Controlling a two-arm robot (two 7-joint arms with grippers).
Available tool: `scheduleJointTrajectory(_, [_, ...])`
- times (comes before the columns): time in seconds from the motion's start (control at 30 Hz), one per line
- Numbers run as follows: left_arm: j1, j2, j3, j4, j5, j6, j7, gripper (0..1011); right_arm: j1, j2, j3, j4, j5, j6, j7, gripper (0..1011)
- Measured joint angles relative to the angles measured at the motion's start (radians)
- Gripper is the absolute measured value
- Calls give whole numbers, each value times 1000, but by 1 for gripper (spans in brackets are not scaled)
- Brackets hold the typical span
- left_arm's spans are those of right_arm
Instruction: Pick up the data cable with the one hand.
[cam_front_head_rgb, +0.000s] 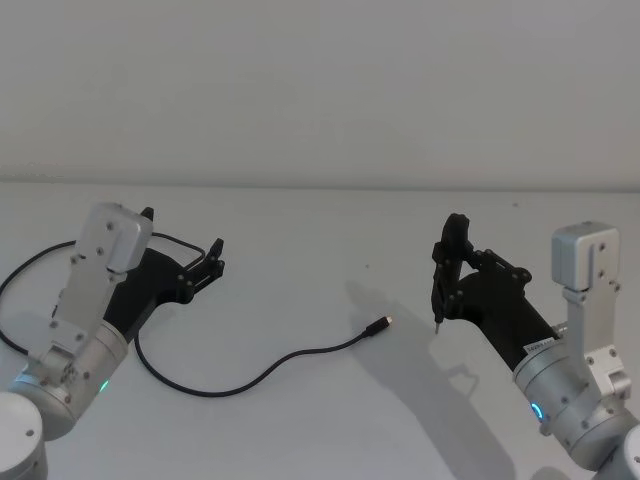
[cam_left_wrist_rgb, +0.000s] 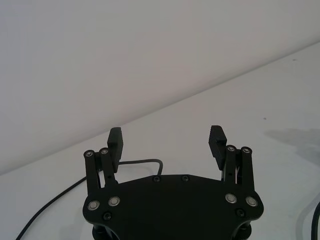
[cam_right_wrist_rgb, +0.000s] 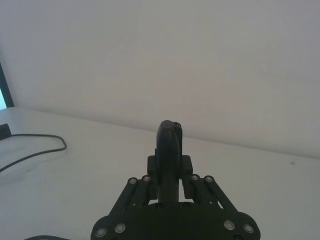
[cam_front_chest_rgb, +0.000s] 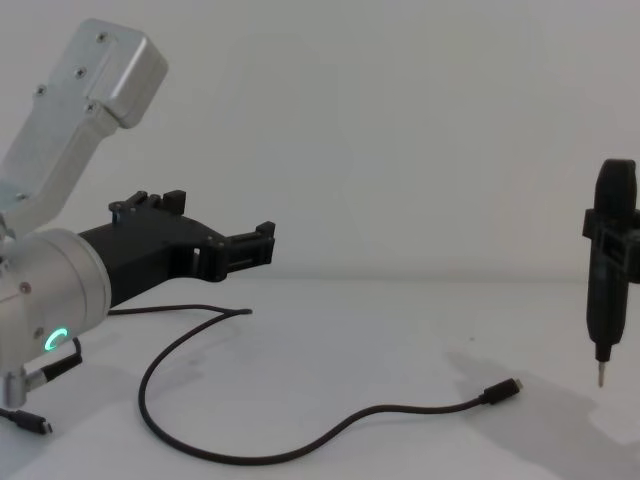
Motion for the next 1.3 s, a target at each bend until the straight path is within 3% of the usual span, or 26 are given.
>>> scheduleJointTrajectory(1.3, [0,0,0,0,0,0,0,1001,0,0,0,0,0,0,0,274])
